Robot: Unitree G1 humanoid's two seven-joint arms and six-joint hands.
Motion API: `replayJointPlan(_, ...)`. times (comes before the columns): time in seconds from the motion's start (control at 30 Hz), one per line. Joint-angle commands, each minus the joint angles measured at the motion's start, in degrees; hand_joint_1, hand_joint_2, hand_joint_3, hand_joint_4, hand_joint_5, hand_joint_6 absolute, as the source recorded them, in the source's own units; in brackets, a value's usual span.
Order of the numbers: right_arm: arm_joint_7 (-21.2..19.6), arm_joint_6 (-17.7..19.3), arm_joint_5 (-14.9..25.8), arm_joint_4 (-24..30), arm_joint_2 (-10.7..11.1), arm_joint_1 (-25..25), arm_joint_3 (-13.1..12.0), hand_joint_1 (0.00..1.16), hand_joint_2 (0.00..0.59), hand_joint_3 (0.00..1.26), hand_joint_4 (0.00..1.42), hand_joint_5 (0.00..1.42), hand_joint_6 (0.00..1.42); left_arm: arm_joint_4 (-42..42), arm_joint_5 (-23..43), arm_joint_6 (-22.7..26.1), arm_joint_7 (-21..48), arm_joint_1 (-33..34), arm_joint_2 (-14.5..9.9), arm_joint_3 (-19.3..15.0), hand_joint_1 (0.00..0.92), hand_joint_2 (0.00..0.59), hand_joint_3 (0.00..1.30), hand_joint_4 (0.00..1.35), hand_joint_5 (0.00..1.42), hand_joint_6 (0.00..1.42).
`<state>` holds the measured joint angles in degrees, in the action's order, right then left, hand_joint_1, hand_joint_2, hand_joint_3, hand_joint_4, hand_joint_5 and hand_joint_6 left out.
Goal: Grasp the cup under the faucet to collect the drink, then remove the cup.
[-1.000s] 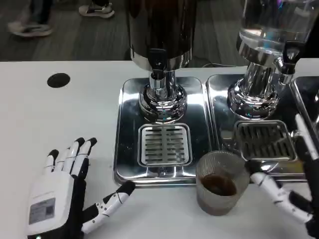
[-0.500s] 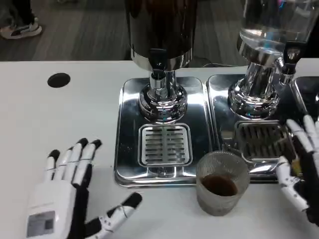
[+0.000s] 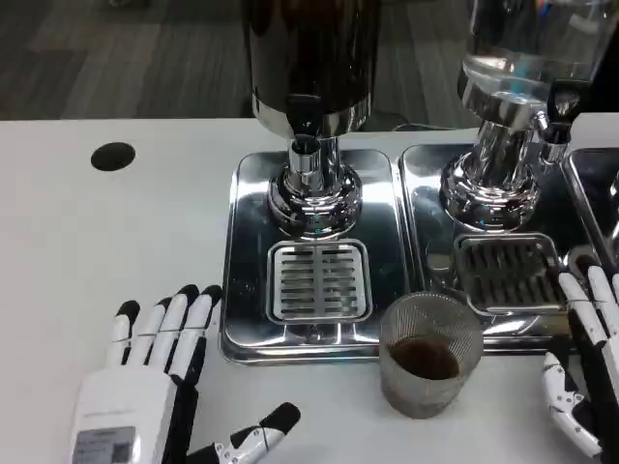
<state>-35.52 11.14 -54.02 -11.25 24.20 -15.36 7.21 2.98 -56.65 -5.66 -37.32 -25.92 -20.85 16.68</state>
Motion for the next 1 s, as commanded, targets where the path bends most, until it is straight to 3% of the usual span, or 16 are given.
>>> replayJointPlan(0.03, -2.0, 0.7, 1.4, -0.6, 1.1, -0.3, 0.4, 0.03, 0.586, 0.1, 0.0, 0.0, 0.0, 0.6, -0.2, 0.3, -0.8, -1.2, -0.1, -0.2, 0.0, 0.129, 0.08, 0.0, 0.09, 0.0)
replayJointPlan(0.3, -2.4, -0.3, 1.8, 0.6, 1.8, -1.0, 1.0, 0.08, 0.586, 0.1, 0.0, 0.0, 0.0, 0.8, 0.5, -0.5, -1.5, -1.5, -0.4, -1.1, 0.0, 0.125, 0.09, 0.0, 0.09, 0.0)
replayJointPlan(0.67, 0.7, -6.5, 1.0, 9.1, 1.8, -4.4, 0.2, 0.08, 0.583, 0.1, 0.0, 0.0, 0.0, -3.8, 3.5, -4.7, -0.9, 2.3, -2.1, -1.2, 0.0, 0.124, 0.09, 0.0, 0.09, 0.0)
replayJointPlan(1.0, 1.8, -8.3, 0.6, 12.9, 1.5, -5.5, 0.6, 0.08, 0.583, 0.1, 0.0, 0.0, 0.0, -2.9, 3.2, -4.4, 0.2, 2.8, -2.1, -1.1, 0.0, 0.124, 0.09, 0.0, 0.09, 0.0)
